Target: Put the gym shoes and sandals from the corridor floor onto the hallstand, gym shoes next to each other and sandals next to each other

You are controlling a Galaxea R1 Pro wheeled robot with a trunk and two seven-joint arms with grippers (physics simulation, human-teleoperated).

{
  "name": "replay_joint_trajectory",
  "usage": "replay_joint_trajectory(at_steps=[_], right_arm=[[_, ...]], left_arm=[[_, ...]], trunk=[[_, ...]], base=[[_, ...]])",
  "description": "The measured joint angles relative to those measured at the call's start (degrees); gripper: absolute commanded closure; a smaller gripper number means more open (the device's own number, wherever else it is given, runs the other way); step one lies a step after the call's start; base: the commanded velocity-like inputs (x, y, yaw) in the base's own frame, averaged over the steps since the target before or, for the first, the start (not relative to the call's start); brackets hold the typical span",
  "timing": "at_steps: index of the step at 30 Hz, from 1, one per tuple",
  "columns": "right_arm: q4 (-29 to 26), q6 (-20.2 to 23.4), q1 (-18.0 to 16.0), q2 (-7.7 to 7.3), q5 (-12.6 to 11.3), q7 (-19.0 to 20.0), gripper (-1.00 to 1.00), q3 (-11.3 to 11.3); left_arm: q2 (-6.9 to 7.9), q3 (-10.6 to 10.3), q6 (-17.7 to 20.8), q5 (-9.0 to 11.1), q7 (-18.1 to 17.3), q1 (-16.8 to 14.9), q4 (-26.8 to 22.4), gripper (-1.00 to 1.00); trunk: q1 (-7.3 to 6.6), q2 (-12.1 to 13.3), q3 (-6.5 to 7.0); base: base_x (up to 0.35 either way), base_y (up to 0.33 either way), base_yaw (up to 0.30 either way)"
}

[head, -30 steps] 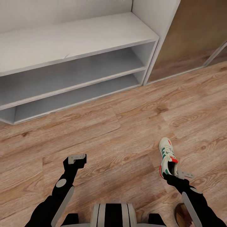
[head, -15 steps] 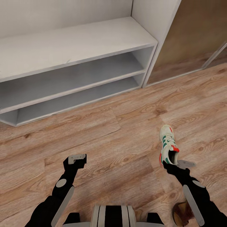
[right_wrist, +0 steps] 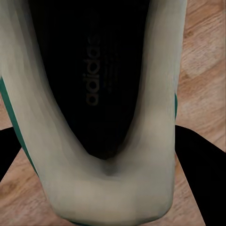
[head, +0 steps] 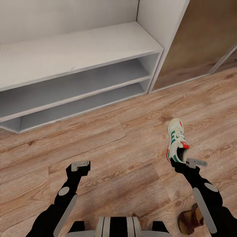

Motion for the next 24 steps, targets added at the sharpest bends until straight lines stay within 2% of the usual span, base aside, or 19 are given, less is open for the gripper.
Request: replay_joint_trajectory(at_steps=[24], right_arm=[[0.0, 0.0, 0.0, 0.23, 0.0, -0.1, 1.00, 0.0]], left_arm=[[0.00, -0.2, 0.0, -0.3, 0.0, 0.1, 0.0, -1.00]], trunk=[[-5.27, 9.6, 4.31]], base=[[0.000, 0.000, 0.000]])
